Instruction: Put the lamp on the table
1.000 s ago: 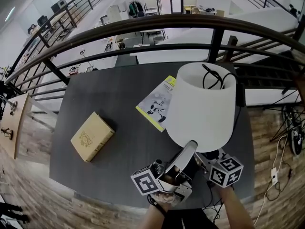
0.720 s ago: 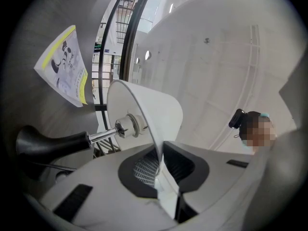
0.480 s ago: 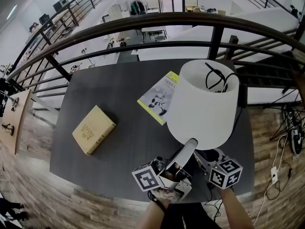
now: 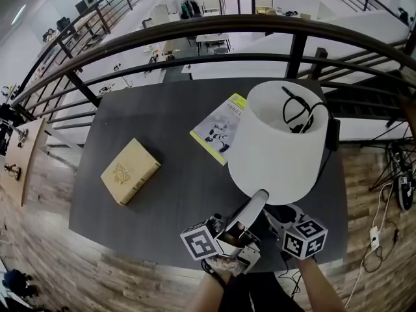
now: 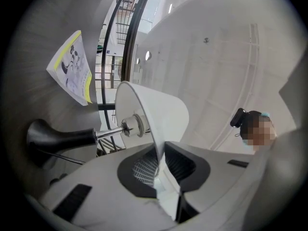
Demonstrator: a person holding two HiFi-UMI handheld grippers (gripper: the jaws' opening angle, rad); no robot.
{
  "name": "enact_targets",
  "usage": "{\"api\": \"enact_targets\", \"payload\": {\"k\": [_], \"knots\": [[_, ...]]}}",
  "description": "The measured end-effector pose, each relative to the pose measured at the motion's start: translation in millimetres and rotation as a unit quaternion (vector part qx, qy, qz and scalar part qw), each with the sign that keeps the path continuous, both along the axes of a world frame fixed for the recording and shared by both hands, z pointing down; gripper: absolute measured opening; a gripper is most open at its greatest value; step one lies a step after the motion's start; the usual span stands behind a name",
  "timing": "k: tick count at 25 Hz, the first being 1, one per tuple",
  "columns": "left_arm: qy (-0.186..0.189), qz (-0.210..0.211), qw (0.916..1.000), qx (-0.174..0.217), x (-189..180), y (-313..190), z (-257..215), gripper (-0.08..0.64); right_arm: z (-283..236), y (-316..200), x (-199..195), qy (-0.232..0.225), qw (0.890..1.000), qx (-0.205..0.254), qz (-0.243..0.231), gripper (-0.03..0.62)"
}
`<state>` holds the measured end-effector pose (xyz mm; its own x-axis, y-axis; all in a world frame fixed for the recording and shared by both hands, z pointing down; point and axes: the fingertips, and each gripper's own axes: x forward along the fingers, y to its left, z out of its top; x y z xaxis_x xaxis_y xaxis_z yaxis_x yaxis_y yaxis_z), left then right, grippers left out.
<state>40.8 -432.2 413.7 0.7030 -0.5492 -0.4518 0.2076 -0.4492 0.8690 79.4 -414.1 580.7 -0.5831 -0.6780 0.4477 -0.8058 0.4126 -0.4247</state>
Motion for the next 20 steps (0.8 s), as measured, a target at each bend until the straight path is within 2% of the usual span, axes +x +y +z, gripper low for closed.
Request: {"api": "enact_targets", "payload": {"k": [20], "knots": [[-0.002, -0.002, 1.0000, -0.008, -7.4, 27.7, 14.9, 0.092, 10.9, 24.1, -8.9, 0.005, 1.000, -0.010, -0.009, 0.202]]}}
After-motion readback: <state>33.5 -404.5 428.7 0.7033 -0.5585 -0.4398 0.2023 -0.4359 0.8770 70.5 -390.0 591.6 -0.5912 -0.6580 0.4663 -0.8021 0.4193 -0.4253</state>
